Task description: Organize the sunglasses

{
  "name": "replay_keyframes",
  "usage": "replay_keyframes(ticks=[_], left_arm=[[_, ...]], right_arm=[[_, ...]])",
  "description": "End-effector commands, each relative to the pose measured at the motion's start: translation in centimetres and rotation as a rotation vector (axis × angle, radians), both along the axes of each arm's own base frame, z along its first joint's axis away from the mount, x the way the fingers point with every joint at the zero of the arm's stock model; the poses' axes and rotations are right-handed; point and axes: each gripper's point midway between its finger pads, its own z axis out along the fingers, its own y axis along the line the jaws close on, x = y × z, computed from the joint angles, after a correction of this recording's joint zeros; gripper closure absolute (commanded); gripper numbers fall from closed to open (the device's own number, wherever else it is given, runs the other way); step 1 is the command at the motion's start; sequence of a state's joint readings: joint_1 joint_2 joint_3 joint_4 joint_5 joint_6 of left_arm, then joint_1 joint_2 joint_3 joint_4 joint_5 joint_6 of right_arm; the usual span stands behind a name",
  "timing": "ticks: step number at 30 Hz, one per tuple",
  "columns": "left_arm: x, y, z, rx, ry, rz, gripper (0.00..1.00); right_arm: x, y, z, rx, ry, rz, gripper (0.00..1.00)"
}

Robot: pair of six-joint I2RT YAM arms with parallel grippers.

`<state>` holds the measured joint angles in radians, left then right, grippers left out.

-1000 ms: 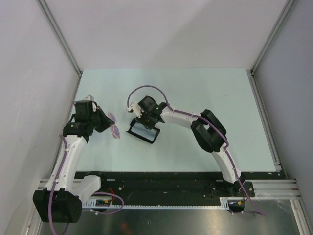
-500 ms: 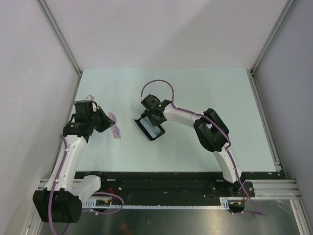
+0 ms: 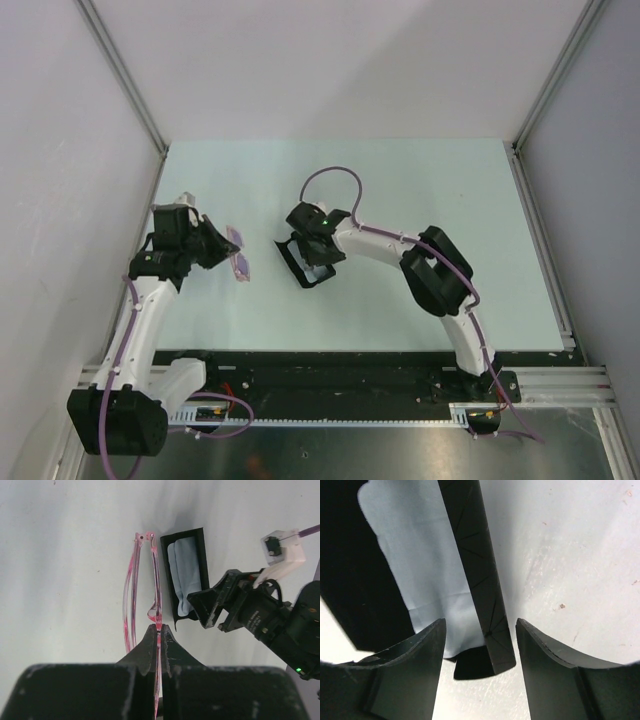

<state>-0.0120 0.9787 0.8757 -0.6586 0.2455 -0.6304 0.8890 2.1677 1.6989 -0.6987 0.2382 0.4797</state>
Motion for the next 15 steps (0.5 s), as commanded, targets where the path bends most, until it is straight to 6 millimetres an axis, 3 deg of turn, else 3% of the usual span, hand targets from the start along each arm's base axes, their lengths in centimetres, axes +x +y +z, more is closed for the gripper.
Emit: replay_keyframes(ticks=[1, 7, 10, 11, 15], left_arm=[[0.0, -0.3, 0.7, -0.025, -0.045, -0.012, 0.99], [0.1, -0.6, 1.3, -0.031, -0.061, -0.036, 1.00], [0.4, -1.2, 1.9, -0.050, -0.072, -0.068, 1.00], [0.4, -1.5, 2.2, -0.064, -0.079, -0.087, 1.00], [0.9, -2.2, 2.5, -0.103, -0.078, -0.103, 0.99]], right_arm=[[0.5, 0.9, 5.4, 0.135, -0.068, -0.066, 0.36], [0.9, 0.7, 7.7, 0.204, -0.097, -0.090, 0.36], [1.3, -0.7, 7.5, 0.191, -0.113, -0.129, 0.48], [1.3, -1.7, 6.9, 0.172, -0.114, -0.151, 0.56], [2.8, -4.4, 6.7, 0.153, -0.137, -0.226, 0.61]])
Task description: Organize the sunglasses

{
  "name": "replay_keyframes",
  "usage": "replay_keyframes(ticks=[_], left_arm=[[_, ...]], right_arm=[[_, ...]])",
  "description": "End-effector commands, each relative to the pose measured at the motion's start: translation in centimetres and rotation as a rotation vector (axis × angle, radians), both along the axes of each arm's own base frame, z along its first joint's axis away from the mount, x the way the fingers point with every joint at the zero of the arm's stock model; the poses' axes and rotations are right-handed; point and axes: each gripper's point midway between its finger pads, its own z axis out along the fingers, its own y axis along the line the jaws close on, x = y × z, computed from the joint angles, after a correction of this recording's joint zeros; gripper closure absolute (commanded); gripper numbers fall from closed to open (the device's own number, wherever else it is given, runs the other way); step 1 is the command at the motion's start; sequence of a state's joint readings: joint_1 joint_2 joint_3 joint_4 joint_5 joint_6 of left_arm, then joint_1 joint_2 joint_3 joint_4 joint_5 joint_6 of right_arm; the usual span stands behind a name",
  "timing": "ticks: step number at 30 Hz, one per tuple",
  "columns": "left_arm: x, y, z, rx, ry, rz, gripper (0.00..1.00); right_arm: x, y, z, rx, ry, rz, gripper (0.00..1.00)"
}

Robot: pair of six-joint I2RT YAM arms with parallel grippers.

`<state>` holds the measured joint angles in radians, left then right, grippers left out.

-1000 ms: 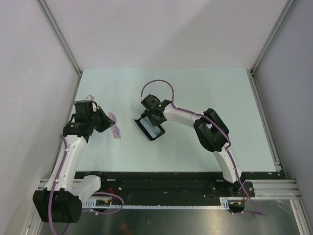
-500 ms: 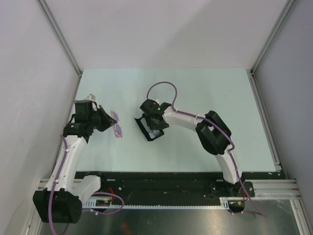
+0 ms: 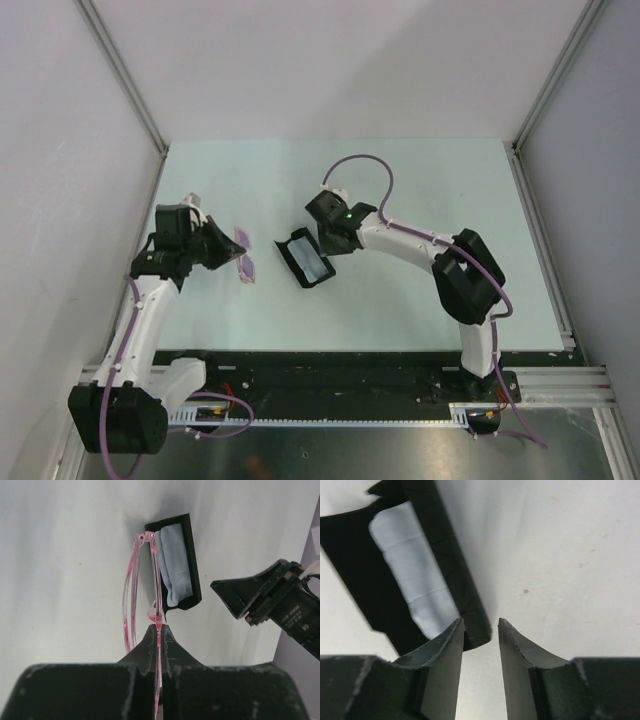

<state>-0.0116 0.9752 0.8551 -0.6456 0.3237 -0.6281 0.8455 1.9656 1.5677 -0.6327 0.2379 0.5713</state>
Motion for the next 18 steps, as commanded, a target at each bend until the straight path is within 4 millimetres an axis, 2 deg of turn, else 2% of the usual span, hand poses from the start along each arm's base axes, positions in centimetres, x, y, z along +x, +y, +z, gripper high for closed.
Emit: replay_keyframes(ticks=[1, 6, 10, 12, 13, 18], left_arm=[[1.8, -1.2, 2.5, -0.058, -0.079, -0.048, 1.00], [3.0, -3.9, 2.8, -0.089, -0.075, -0.071, 1.00], [4.8, -5.8, 2.9, -0.115, -0.092, -0.067, 1.00], [5.4, -6.8, 2.2, -0.125, -0.071, -0.076, 1.00], [5.9, -7.2, 2.4, -0.135, -0.089, -0.082, 1.00], [7.0, -9.1, 0.8, -0.147, -0.069, -0.111, 1.00]], right_arm=[[2.3, -3.0, 0.9, -0.006, -0.054, -0.118, 0.61], [2.9, -3.9, -1.6, -0.040, -0.001, -0.117, 0.62], [2.7, -2.8, -3.1, -0.044, 0.031, -0.056, 0.63], [2.4, -2.2, -3.7, -0.029, 0.061, -0.031, 0.64], [2.4, -2.1, -3.8, -0.023, 0.070, -0.022, 0.65], [0.9, -0.6, -4.1, 0.003, 0.100, 0.029, 0.66]])
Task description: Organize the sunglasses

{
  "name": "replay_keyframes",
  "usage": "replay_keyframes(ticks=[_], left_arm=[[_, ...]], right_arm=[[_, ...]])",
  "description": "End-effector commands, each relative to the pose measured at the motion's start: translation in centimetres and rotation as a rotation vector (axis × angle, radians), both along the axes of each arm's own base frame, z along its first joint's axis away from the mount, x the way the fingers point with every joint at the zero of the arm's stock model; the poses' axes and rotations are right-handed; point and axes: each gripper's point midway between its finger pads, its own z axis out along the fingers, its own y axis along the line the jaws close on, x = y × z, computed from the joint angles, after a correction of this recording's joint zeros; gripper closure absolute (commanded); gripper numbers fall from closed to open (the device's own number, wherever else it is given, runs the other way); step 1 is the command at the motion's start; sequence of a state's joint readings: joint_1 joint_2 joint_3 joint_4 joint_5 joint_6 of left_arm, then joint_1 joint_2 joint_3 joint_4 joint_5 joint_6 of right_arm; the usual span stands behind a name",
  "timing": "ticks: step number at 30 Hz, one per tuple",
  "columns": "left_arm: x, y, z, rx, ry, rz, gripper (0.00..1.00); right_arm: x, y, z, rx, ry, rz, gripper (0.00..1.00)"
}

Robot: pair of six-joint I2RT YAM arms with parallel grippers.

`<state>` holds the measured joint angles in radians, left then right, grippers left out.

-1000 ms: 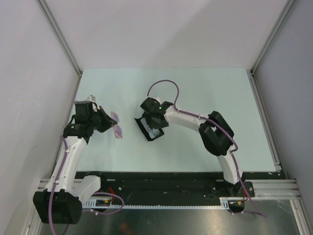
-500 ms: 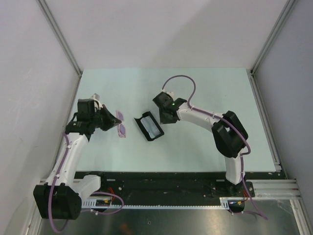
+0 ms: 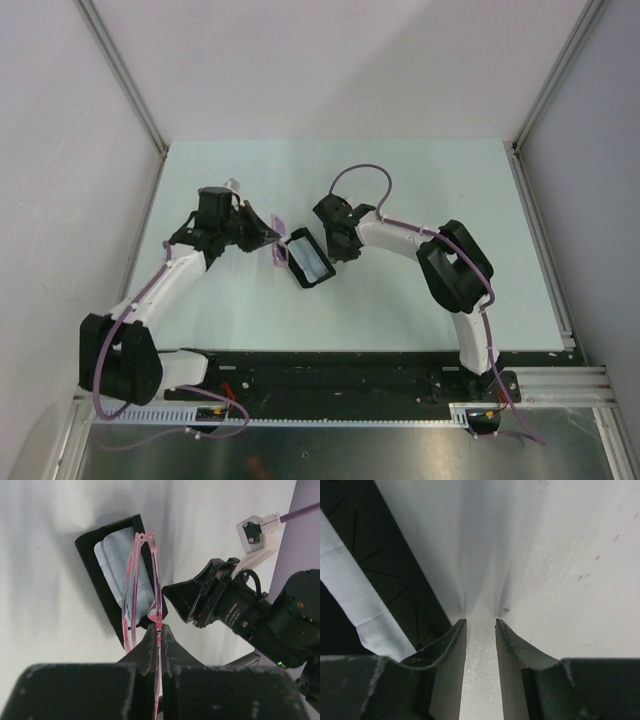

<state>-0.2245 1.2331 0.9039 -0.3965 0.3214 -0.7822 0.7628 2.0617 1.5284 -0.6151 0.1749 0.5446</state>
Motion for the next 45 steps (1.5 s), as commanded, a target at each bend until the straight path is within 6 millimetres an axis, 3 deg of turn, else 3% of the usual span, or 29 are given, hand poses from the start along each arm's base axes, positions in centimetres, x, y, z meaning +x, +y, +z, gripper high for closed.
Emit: replay_keyframes(ticks=[1, 7, 12, 17, 25, 35, 45], left_arm=[[2.8, -1.9, 1.9, -0.044, -0.091, 0.002, 1.00], [3.5, -2.1, -0.3, -0.026, -0.057, 0.004, 0.99], [3.8, -2.3, -1.3, -0.019, -0.040, -0.004, 1.00], [3.6, -3.6, -2.8, 0.003, -0.042, -0.092, 1.00], [3.1, -4.4, -5.6, 0.062, -0.093, -0.280, 1.00], [2.2, -5.0, -7.8, -0.008, -0.114, -0.255, 1.00], [2.8, -5.0, -8.9, 0.019, -0.107, -0.219, 1.00]], right_arm=[[-0.6, 2.7, 1.5, 0.069, -0.012, 0.069, 0.66], [-3.0, 5.1, 2.2, 0.125, 0.018, 0.148, 0.65], [-3.8, 5.6, 2.2, 0.144, 0.042, 0.169, 0.66], [-3.0, 3.4, 1.9, 0.127, 0.036, 0.076, 0.66], [-1.3, -0.6, 3.7, 0.120, -0.020, -0.011, 0.66], [-1.6, -1.8, 4.4, 0.110, -0.038, -0.026, 0.67], [-1.4, -2.4, 4.3, 0.104, -0.039, -0.034, 0.67]])
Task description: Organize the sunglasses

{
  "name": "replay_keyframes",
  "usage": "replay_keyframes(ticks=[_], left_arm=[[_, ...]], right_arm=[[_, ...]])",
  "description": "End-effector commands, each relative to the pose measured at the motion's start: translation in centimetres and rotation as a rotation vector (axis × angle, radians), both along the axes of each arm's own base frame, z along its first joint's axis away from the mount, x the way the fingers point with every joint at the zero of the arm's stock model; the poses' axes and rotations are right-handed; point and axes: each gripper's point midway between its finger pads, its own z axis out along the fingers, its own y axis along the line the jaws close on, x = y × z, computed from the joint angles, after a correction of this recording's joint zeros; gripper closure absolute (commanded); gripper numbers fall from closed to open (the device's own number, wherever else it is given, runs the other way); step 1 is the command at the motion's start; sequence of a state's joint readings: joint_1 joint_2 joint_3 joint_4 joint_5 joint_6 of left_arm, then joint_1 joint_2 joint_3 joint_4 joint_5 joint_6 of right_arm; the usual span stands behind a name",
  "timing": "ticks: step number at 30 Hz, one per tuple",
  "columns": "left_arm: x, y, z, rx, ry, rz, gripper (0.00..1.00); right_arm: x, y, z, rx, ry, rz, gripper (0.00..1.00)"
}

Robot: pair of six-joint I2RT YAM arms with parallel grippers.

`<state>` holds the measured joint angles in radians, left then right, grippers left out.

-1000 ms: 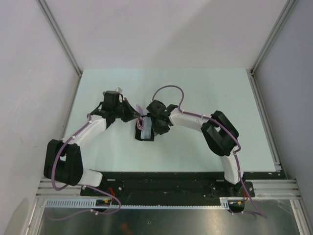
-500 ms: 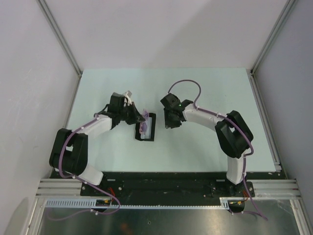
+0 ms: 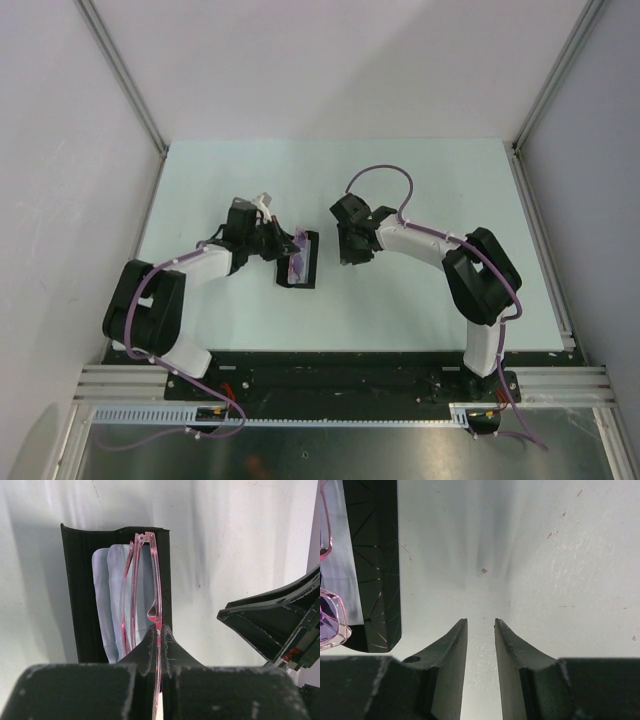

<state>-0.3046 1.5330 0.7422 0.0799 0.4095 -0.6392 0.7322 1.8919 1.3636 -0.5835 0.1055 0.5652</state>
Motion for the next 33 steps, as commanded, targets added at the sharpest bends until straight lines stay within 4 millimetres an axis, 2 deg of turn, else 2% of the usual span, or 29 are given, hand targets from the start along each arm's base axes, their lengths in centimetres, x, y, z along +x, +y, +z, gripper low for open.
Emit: replay_keyframes(ticks=[1, 9, 14, 33], left_arm=[[0.9, -0.5, 0.1, 0.004, -0.039, 0.012, 1.00], [0.9, -0.5, -0.7, 0.026, -0.030, 0.029, 1.00], [0.3, -0.9, -1.0, 0.018, -0.014, 0.027, 1.00], [0.4, -2.5, -2.5, -0.021, 0.023, 0.008, 1.00]], right_arm=[[0.8, -0.3, 2.2, 0.023, -0.059, -0.018, 0.67], [0.9, -0.3, 2.1, 0.027, -0.057, -0.015, 0.67], [1.0, -0.3, 2.0, 0.024, -0.055, -0.015, 0.67], [1.0, -0.5, 2.1, 0.024, -0.055, -0.006, 0.67]])
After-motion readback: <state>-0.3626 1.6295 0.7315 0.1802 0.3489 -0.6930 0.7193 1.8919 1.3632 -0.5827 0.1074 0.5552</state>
